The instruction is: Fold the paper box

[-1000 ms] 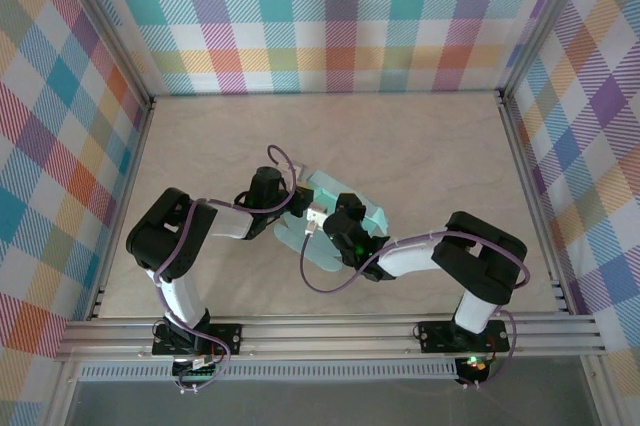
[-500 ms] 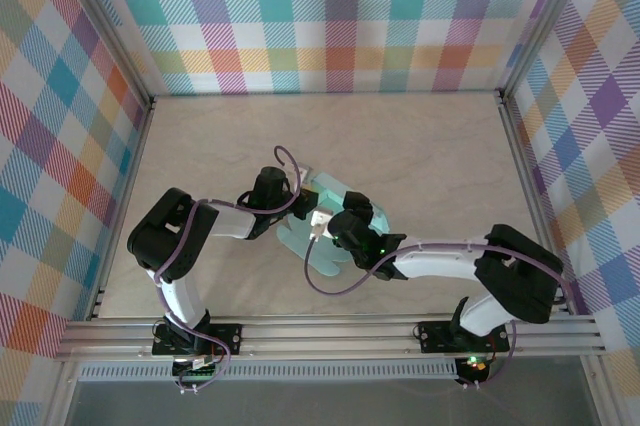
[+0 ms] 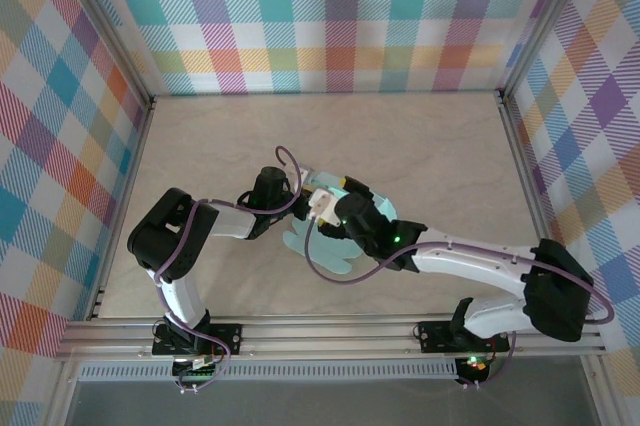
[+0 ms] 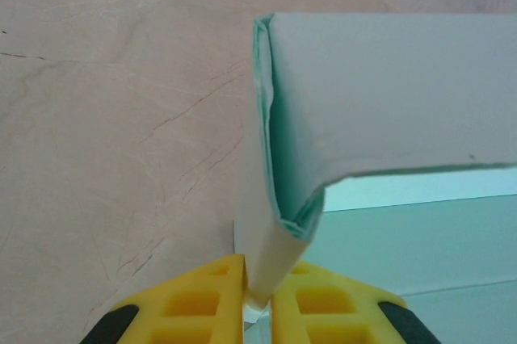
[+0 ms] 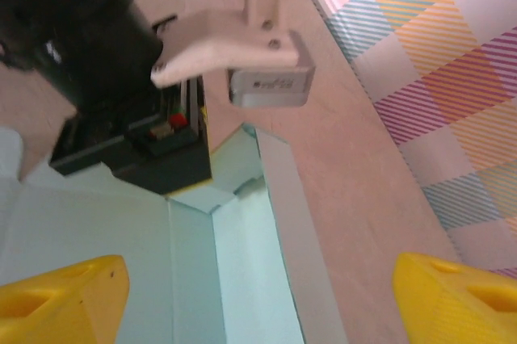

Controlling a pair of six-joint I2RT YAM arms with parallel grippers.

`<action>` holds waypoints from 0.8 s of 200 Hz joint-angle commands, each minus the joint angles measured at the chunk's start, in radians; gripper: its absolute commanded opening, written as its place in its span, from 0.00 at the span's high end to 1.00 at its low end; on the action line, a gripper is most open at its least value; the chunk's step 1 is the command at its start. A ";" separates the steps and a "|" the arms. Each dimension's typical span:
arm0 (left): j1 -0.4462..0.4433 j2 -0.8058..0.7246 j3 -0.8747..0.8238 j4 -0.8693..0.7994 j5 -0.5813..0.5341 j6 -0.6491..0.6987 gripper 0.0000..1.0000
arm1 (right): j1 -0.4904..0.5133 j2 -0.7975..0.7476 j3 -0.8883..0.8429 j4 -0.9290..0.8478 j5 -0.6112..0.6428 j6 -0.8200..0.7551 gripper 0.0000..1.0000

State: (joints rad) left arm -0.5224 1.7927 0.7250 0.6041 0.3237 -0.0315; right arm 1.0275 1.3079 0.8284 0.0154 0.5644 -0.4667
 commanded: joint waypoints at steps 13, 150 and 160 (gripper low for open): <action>-0.005 -0.004 0.024 0.008 0.032 0.022 0.86 | -0.209 -0.107 0.108 -0.109 -0.245 0.431 0.17; -0.126 -0.033 -0.016 0.028 -0.141 0.124 0.82 | -0.661 0.408 0.371 -0.257 -1.308 0.975 0.19; -0.126 -0.027 -0.018 0.037 -0.142 0.121 0.82 | -0.661 0.420 0.364 -0.256 -1.316 0.966 0.20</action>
State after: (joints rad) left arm -0.6380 1.7611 0.7204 0.5777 0.2028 0.0799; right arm 0.3660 1.7168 1.1767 -0.2359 -0.6231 0.5022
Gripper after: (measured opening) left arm 0.181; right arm 0.808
